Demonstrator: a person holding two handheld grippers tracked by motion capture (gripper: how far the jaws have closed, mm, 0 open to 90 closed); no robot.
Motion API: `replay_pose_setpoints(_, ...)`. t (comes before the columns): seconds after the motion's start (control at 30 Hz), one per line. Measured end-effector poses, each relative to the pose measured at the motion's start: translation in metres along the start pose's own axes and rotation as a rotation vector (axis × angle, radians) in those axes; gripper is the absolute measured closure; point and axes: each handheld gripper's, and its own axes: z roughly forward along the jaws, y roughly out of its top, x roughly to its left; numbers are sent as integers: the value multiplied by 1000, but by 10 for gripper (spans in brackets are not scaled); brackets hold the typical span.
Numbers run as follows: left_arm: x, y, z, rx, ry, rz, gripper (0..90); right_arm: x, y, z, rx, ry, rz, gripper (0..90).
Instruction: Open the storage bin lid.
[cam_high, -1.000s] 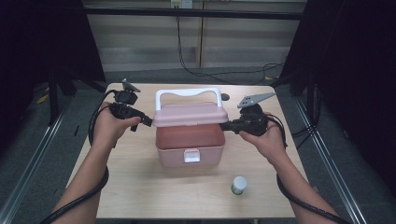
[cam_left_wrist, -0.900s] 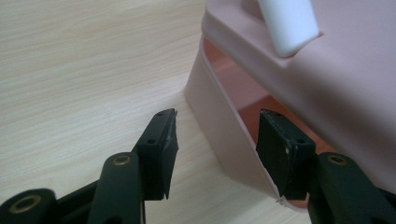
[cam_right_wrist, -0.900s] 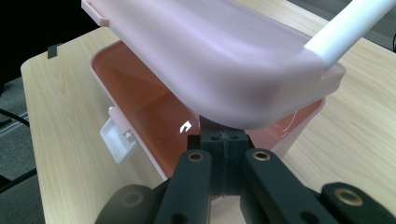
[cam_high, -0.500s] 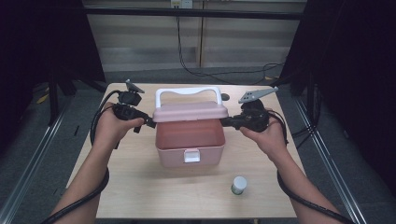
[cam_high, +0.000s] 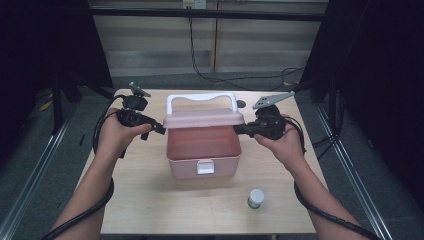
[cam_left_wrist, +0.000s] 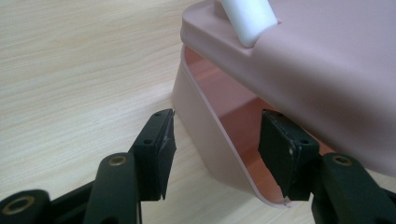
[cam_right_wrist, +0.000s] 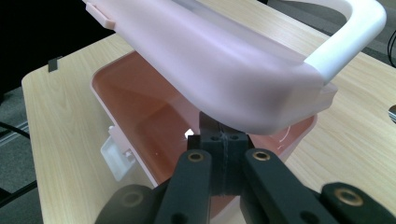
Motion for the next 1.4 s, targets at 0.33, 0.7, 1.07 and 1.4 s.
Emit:
replay_pose_setpoints(0.33, -3, -9, 4, 13, -30, 25, 448, 2, 2, -1, 14, -7, -11, 900)
replay_pose_setpoints(0.7, -4, -10, 2, -8, -45, 18, 435, 3, 2, 1, 15, -12, -12, 900)
replay_pose_setpoints(1.07, -11, -6, 5, -29, -71, 23, 428, 2, 3, 2, 12, -12, -13, 900)
replay_pose_setpoints(1.4, -14, 0, -2, -56, -67, 15, 429, 0, -6, 4, 17, -13, -5, 900)
